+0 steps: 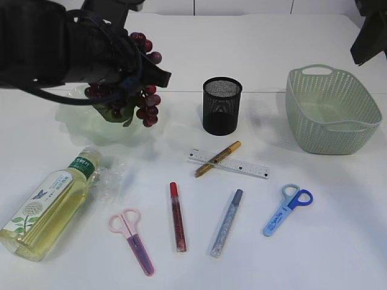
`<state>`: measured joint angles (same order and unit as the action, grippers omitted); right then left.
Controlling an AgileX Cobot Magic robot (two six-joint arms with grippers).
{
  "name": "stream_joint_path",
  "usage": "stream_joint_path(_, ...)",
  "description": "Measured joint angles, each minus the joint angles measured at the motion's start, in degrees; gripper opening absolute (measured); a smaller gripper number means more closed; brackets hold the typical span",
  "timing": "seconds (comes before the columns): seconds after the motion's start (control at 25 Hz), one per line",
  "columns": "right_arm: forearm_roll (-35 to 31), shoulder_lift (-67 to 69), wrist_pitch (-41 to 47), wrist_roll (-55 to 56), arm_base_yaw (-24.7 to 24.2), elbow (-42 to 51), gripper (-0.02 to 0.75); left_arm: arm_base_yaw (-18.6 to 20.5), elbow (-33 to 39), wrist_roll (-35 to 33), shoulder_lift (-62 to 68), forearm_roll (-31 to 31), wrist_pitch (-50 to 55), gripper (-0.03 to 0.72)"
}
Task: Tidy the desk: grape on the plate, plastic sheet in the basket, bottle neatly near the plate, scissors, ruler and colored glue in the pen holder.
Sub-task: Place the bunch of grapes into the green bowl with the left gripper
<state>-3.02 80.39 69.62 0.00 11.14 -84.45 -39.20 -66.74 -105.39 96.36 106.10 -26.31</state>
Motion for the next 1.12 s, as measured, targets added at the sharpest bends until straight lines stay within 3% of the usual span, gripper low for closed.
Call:
stream_joint_path(0.28,0.11,0.0,0.78,0.0,0.0,0.0,0.389,3.19,-5.33,0.16,0.0,0.59,-3.12,0.113)
stream_joint_path(0.64,0.61,0.0,1.81,0.0,0.0,0.0,0.389,11.04,-6.95,1.52,0.0,0.71,-2.63,0.114)
stream_joint_path(1.12,0.64,0.0,1.81,0.0,0.0,0.0,0.389,22.21,-7.09,4.92,3.58,0.36,13.54,0.117)
